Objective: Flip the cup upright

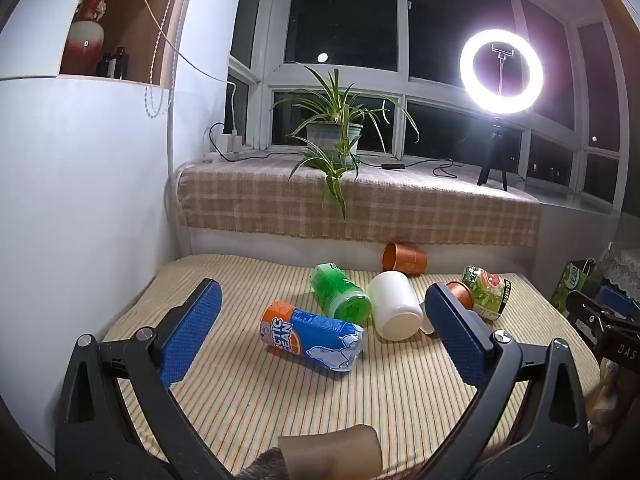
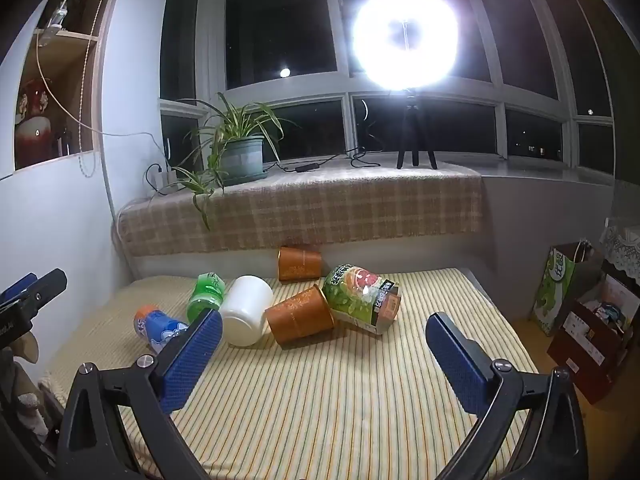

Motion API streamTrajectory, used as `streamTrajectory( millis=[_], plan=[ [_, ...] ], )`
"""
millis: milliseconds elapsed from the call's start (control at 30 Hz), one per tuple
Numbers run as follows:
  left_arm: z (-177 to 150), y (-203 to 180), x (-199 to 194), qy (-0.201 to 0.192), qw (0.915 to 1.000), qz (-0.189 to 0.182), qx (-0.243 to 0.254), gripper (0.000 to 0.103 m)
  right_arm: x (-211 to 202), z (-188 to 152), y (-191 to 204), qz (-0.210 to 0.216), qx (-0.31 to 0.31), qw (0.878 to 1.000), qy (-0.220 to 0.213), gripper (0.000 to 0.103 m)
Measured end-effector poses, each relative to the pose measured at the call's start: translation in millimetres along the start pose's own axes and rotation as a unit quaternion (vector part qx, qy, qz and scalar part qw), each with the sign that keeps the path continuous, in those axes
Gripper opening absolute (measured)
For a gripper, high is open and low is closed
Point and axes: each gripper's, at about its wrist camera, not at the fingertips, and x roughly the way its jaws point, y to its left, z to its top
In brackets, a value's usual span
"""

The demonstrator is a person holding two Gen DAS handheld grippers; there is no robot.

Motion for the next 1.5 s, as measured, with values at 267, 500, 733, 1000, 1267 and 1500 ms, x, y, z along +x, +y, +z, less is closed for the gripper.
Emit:
streamTrajectory(
  millis=[267, 500, 733, 1000, 1267, 1500],
  plan=[
    [1.1, -0.1, -0.1, -0.007, 1.0, 0.0, 0.001, 0.103, 1.8, 1.4, -3.5, -0.003, -0.002, 1.0, -0.01, 0.103],
    [5.0, -1.6, -2.0, -0.003, 1.0, -0.001, 0.001, 0.103, 14.1, 3.2, -2.5, -0.005, 0.004, 1.0, 0.0, 0.103],
    [0.0, 1.0, 11.6, 0.002, 1.0, 0.001, -0.002, 0.103, 15.2, 3.0, -3.8, -0.003, 0.006, 1.0, 0.002, 0.103],
    [0.4, 0.1, 11.1, 0.002, 1.0, 0.002, -0.002, 0.103, 17.7, 3.7, -2.9, -0.003, 0.002, 1.0, 0.004, 0.103],
    [0.3, -0.4, 11.6, 0.003, 1.0, 0.003, -0.002, 0.103, 19.2, 2.7, 0.8, -0.002, -0.001, 1.0, 0.005, 0.103],
    [0.1, -0.5, 11.7, 0.003, 1.0, 0.002, -0.002, 0.103, 20.9, 2.5, 3.0, 0.0, -0.003, 1.0, 0.006, 0.103]
  ],
)
